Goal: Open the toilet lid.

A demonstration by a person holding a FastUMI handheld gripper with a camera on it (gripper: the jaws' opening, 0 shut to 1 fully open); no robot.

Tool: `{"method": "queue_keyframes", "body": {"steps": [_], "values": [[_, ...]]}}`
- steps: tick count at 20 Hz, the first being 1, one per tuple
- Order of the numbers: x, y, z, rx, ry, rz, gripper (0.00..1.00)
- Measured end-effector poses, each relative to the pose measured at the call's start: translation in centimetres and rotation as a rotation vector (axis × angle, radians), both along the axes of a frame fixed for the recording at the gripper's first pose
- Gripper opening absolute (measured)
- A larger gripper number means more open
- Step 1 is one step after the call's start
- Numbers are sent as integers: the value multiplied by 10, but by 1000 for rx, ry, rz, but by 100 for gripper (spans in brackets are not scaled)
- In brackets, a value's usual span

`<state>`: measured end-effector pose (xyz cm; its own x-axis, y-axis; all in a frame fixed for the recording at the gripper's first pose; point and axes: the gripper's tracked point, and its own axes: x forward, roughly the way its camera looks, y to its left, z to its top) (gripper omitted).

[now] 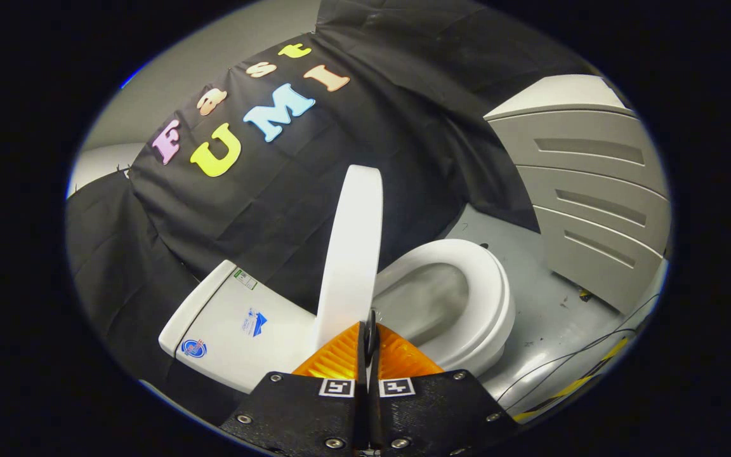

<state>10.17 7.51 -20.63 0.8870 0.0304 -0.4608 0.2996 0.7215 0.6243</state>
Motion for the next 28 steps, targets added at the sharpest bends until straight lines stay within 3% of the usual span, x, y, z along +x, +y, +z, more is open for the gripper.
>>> {"method": "queue_keyframes", "body": {"steps": [28], "values": [[22,75,87,-367,-70,220,0]]}}
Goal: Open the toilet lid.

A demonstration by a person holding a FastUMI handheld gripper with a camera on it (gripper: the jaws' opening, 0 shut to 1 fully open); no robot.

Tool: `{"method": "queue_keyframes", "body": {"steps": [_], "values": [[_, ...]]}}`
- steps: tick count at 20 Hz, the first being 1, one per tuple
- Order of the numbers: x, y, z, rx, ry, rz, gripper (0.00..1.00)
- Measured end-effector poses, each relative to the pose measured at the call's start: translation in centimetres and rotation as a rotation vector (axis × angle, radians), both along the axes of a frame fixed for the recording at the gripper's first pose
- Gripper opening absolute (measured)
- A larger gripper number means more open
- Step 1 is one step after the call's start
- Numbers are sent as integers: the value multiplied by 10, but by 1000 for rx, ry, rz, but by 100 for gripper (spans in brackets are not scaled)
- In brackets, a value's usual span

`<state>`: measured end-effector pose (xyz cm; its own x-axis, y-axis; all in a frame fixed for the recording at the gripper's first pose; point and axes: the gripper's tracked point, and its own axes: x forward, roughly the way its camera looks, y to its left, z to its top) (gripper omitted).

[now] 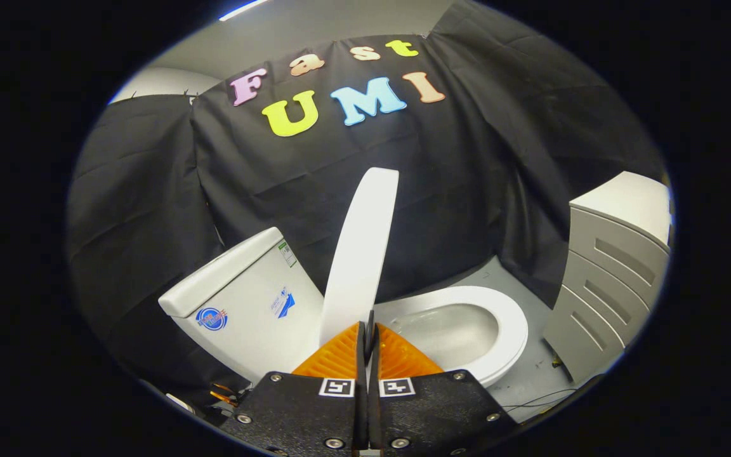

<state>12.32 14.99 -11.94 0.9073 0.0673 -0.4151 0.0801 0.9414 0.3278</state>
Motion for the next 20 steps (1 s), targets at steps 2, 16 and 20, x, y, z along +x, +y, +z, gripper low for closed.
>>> {"method": "queue_keyframes", "body": {"steps": [2,16,20], "values": [[2,6,5,-23,-5,15,0],[7,44,26,-145,-27,91,0],[6,55,30,-167,-30,108,0]]}}
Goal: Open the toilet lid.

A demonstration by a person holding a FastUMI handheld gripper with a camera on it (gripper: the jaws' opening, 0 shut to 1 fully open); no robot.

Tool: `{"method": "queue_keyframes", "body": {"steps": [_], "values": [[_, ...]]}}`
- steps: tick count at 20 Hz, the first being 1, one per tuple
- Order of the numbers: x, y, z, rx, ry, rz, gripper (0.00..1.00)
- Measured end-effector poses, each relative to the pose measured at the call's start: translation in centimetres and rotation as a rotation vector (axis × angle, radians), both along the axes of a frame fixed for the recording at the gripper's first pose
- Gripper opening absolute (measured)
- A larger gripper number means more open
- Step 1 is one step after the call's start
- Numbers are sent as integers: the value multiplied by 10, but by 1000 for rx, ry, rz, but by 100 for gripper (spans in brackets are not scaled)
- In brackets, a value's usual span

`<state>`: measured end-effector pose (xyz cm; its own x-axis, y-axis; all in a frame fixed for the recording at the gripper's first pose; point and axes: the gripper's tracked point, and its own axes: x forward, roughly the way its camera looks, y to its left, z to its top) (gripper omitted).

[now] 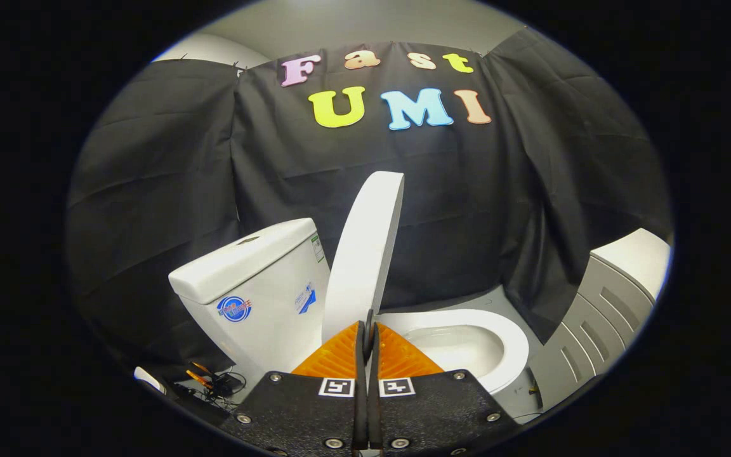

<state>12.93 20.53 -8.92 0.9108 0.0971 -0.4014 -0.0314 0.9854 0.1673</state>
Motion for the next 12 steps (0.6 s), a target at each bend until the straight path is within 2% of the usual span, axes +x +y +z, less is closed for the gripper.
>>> {"method": "queue_keyframes", "body": {"steps": [12], "values": [[5,36,12,-51,-14,56,0]]}}
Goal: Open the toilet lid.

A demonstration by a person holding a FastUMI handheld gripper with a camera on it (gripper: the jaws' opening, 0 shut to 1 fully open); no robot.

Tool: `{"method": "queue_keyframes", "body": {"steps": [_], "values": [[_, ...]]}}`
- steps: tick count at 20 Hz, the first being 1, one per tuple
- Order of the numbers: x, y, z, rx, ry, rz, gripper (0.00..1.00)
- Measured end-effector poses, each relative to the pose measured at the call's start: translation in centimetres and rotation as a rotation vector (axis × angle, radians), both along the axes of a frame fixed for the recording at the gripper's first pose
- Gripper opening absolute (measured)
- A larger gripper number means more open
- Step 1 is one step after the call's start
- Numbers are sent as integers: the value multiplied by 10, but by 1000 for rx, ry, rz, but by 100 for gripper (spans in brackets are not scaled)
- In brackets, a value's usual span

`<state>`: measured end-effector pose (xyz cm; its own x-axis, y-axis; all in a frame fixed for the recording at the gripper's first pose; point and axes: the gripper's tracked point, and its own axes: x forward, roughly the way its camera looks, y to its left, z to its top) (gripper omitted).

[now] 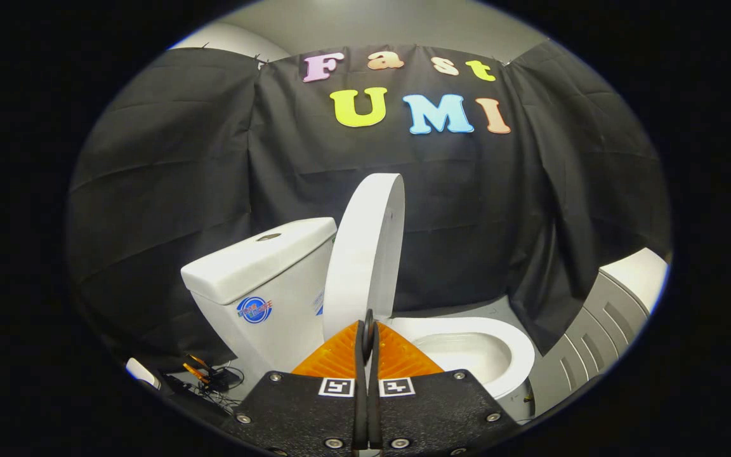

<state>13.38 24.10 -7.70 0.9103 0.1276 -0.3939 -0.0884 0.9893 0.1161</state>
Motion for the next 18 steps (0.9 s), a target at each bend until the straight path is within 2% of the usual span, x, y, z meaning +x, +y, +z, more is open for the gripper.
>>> {"method": "queue_keyframes", "body": {"steps": [18], "values": [[10,43,7,-23,-2,68,0]]}}
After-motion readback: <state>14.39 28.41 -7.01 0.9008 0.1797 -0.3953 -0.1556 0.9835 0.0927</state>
